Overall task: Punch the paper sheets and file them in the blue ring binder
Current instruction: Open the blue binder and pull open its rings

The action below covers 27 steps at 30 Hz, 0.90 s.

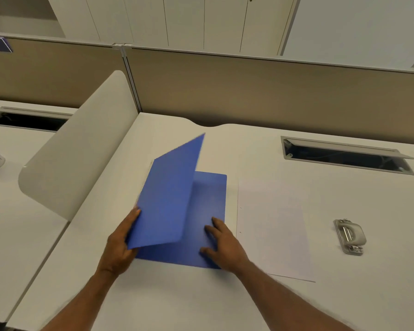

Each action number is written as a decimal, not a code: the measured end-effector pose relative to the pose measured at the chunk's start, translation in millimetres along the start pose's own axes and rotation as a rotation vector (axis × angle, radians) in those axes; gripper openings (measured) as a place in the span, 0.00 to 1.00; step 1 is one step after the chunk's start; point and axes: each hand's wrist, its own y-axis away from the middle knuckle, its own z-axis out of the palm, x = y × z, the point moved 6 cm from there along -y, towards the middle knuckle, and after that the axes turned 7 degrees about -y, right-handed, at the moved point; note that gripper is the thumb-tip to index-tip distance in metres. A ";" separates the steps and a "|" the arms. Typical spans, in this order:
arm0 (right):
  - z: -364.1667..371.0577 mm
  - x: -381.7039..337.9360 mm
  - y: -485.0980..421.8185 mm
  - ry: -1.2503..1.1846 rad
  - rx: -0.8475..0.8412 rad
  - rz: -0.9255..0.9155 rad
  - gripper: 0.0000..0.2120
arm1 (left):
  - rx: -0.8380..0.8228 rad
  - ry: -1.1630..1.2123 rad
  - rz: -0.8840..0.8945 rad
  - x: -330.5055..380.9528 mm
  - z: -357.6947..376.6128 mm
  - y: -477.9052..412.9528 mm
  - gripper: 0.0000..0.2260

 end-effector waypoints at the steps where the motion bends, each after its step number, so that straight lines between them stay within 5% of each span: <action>1: 2.8 3.3 0.2 0.035 0.012 0.002 0.35 | 0.106 0.067 -0.069 -1.2 -5.7 2.7 0.31; 4: 5.3 5.1 2.1 0.071 0.063 0.013 0.36 | 0.428 0.269 -0.334 -12.2 -18.7 12.4 0.38; 9: 5.4 8.8 4.9 0.119 0.121 0.048 0.34 | 0.723 0.446 -0.667 -36.4 -28.2 26.7 0.21; 18: 0.3 7.9 3.8 0.084 0.105 0.094 0.32 | 1.032 0.212 -0.736 -29.7 -48.0 50.7 0.23; 20: -0.3 7.0 4.5 0.081 0.103 0.098 0.33 | 1.000 -0.024 -0.548 -19.3 -45.7 49.1 0.18; 23: -1.7 5.4 4.6 0.094 0.098 0.109 0.33 | 0.709 -0.285 -0.279 3.1 -17.2 30.8 0.11; 27: -7.1 -0.9 -1.1 0.183 0.096 0.125 0.34 | 0.312 -0.214 -0.324 7.6 24.9 2.3 0.12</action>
